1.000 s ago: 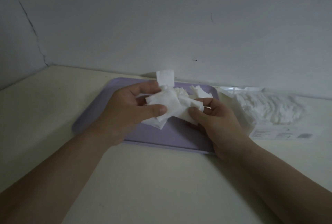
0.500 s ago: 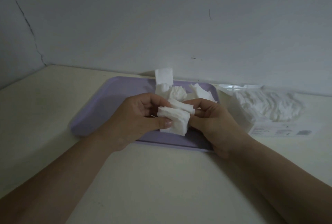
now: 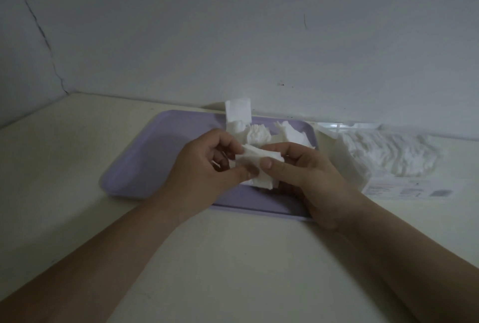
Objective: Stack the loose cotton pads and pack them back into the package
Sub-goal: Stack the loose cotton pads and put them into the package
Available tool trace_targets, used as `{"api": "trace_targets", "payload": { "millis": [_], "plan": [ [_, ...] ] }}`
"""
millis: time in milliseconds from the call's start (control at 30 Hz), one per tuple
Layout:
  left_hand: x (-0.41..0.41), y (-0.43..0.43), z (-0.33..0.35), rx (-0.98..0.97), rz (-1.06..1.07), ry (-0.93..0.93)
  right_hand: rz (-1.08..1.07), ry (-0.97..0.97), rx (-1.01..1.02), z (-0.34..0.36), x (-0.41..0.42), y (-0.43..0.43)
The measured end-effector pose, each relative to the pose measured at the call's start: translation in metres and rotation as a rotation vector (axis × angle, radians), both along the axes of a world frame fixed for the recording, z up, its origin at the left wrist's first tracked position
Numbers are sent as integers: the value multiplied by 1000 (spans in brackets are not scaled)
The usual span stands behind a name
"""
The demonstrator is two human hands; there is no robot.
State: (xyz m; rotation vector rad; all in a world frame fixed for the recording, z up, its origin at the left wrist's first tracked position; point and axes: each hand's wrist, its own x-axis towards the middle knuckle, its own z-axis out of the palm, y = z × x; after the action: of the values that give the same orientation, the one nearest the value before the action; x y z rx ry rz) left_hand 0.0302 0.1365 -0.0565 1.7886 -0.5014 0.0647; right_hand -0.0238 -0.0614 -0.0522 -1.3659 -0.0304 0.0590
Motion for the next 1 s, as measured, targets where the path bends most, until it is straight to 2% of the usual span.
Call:
{"api": "trace_targets", "payload": {
  "millis": [167,267,433,533,700,1000],
  "plan": [
    [0,-3,-3,-2,12,-94,-98,34,52,-1,3,3],
    [1,-3,-5,34,18,-209,-87,48,104,-1,3,1],
    [-1,-3,-2,114,34,-349,-23,-87,-51,-8,1,1],
    [-5,-3,0,80,-25,-244,-9,-118,-87,-10,1,0],
    [-2,0,5,28,-41,-167,-3,-162,-184,-12,3,0],
    [8,6,0,28,-156,-80,-71,-138,-124,-10,2,4]
  ]
}}
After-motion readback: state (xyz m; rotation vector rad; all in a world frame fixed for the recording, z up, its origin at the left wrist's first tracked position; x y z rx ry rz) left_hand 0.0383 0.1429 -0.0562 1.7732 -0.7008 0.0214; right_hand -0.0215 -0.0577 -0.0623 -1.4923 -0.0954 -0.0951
